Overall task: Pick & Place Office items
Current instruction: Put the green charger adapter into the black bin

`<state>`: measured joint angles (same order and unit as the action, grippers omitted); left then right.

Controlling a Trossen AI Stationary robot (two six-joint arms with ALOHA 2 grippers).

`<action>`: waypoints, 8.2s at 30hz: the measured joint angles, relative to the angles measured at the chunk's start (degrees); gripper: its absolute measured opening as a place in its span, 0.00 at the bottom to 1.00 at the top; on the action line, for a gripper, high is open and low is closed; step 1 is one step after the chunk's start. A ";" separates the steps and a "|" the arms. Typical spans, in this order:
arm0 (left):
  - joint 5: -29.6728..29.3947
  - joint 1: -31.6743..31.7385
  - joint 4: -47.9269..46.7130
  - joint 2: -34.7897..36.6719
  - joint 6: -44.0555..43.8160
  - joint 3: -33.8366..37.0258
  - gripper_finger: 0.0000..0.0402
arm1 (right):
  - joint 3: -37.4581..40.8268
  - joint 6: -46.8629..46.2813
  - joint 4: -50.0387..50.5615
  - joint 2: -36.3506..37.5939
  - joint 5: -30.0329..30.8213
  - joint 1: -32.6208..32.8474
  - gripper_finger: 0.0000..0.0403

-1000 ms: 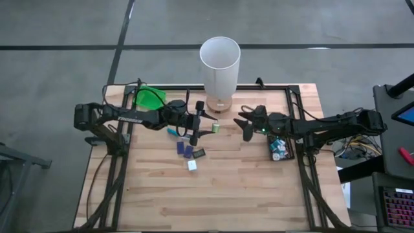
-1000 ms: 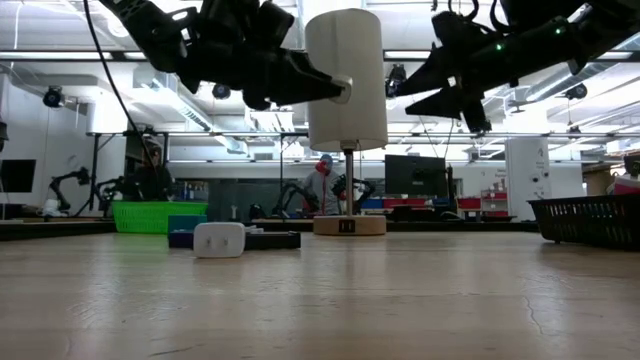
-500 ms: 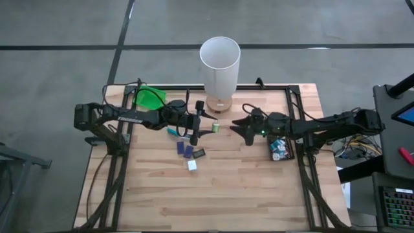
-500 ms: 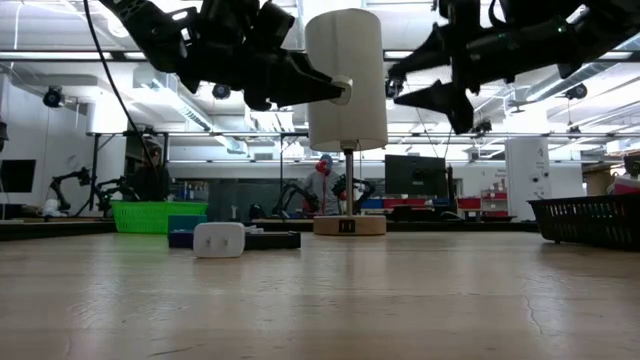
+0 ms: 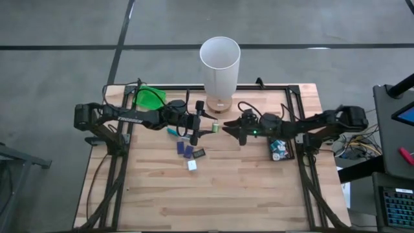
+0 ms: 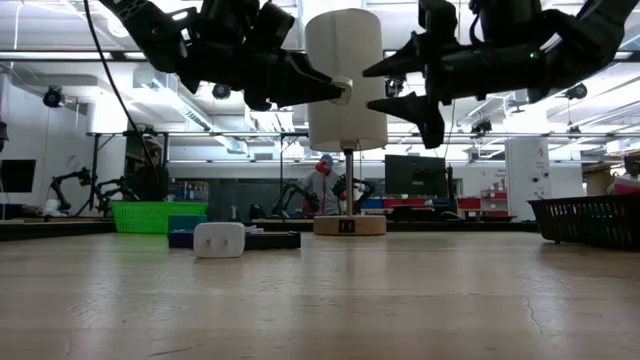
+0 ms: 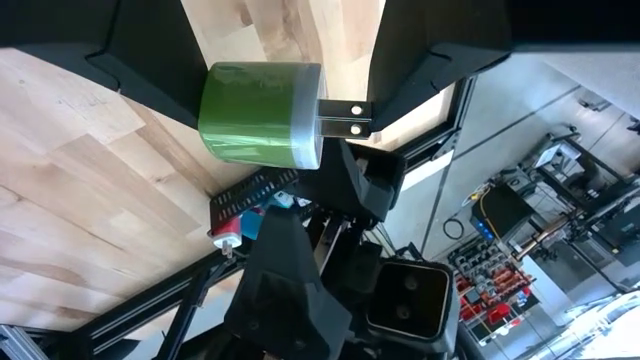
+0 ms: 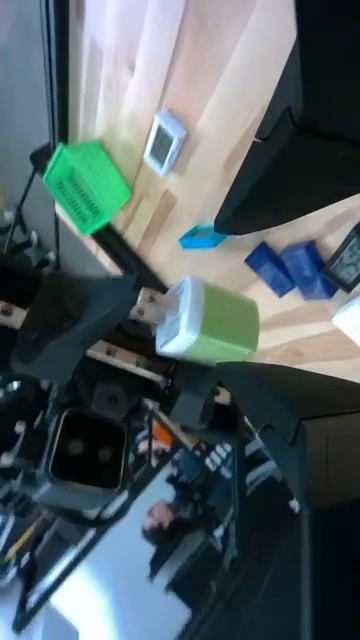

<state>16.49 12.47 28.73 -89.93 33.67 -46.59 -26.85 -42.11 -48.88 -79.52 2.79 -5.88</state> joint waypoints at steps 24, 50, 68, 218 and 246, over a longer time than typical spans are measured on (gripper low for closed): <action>0.04 0.00 -0.02 0.00 -1.05 0.00 0.61 | -10.05 3.50 -0.92 -10.59 -1.73 -0.40 0.52; 0.20 0.00 -0.34 -0.02 -1.05 0.02 0.61 | -9.51 2.68 -0.81 -9.97 -2.82 -0.44 0.37; 0.15 -0.24 0.33 -0.02 -2.13 0.02 0.61 | -9.51 2.62 -0.81 -9.97 -3.25 -0.44 0.36; -3.06 -0.35 -33.55 25.64 -14.58 -1.88 0.86 | -9.46 2.23 1.14 -9.99 -3.24 -0.44 0.36; -3.08 -0.37 -33.56 25.64 -14.58 -1.88 0.86 | -34.87 -13.66 107.30 10.22 7.21 0.02 0.36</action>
<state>13.41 12.10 -4.83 -64.29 19.09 -48.47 -61.72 -55.77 58.42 -69.30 10.00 -5.87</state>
